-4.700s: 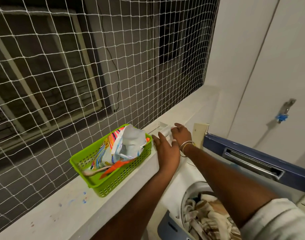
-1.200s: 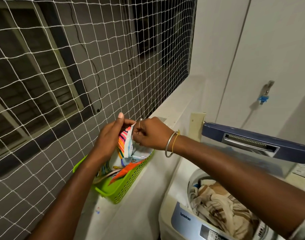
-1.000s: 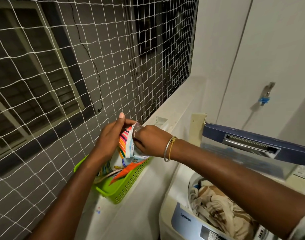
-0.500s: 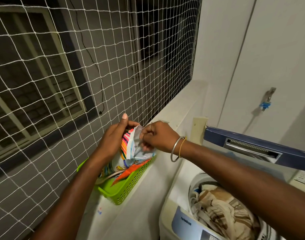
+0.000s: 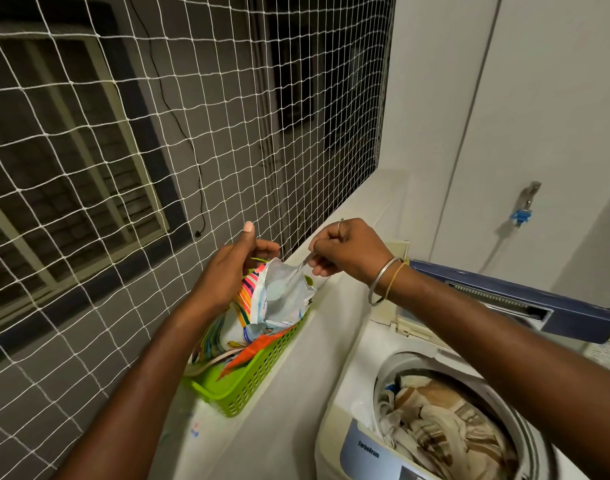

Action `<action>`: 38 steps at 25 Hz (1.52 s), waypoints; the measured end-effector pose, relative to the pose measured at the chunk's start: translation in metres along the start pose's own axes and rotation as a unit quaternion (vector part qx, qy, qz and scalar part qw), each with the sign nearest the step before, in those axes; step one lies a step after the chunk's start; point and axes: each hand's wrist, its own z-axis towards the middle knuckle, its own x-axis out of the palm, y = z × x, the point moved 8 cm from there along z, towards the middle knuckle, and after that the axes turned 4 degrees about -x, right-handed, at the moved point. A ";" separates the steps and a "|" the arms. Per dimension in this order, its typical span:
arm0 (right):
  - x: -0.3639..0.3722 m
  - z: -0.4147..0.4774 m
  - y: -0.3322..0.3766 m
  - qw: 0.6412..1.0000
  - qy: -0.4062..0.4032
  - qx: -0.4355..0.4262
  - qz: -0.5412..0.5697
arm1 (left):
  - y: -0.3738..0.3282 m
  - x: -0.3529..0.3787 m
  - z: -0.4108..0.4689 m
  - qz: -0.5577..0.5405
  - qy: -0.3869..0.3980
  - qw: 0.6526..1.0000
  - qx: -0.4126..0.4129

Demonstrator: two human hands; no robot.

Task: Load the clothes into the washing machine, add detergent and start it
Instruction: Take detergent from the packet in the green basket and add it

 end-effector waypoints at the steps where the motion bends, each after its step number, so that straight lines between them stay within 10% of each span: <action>1: -0.004 0.000 0.000 1.000 -0.002 0.005 0.003 | -0.002 0.001 0.001 0.001 0.005 1.000 -0.002; 20: -0.064 0.081 -0.023 0.984 -0.020 0.097 0.147 | 0.016 0.031 0.094 0.039 0.131 0.978 -0.155; 38: -0.056 0.168 -0.164 0.986 0.054 0.159 -0.007 | 0.059 0.044 0.146 0.093 0.135 0.966 -0.201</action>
